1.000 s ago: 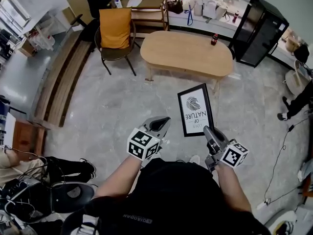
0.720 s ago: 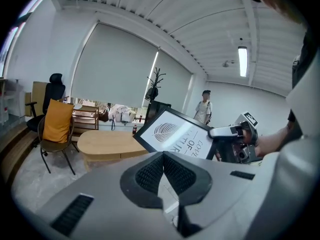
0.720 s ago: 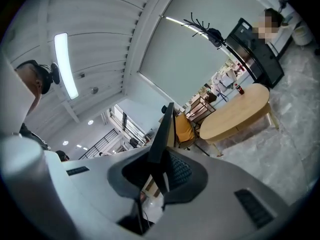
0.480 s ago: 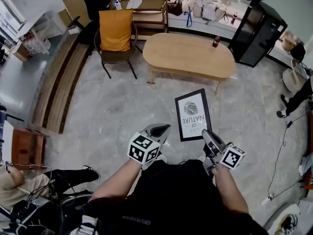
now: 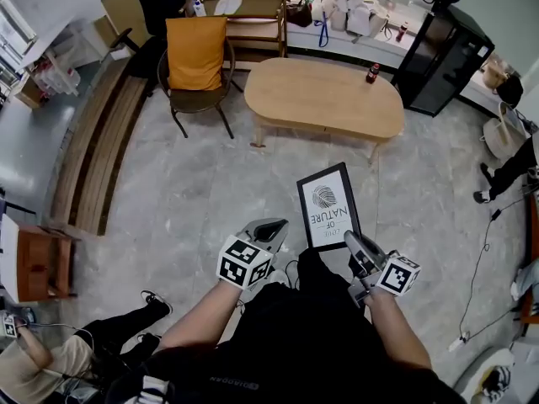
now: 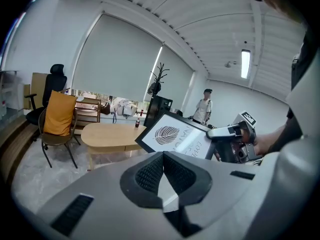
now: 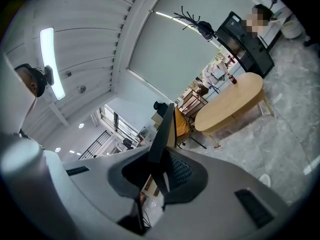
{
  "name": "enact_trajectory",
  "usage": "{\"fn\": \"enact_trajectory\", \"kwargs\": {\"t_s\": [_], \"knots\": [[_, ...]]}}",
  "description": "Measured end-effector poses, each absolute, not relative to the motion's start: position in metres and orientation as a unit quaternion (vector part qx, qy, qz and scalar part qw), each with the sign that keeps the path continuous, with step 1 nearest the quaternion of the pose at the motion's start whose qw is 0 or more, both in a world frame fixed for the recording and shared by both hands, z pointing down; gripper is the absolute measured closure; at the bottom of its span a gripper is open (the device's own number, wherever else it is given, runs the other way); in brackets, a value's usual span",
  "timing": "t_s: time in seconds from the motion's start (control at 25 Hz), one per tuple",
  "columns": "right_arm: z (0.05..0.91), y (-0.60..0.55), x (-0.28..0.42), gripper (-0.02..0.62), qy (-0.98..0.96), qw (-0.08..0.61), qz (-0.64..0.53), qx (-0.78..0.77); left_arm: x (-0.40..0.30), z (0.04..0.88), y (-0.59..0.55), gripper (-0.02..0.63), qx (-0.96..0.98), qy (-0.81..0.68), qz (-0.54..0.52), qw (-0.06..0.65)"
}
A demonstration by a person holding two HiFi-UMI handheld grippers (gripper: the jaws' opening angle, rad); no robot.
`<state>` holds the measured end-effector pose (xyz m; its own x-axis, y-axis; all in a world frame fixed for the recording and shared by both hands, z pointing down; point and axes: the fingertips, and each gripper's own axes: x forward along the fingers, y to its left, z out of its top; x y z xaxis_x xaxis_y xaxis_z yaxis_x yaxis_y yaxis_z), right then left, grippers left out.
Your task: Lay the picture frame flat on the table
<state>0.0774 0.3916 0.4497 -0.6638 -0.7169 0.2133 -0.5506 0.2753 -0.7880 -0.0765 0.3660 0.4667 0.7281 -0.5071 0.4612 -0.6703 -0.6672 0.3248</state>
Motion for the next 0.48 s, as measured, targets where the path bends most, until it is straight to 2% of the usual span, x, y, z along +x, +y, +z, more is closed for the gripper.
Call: {"fn": "enact_trajectory", "kwargs": {"t_s": [0.48], "knots": [[0.455,0.260,0.104,0.545,0.801,0.125,-0.447,-0.379,-0.059,0.475,0.259,0.601,0.879,-0.348,0.195,0.261]]}}
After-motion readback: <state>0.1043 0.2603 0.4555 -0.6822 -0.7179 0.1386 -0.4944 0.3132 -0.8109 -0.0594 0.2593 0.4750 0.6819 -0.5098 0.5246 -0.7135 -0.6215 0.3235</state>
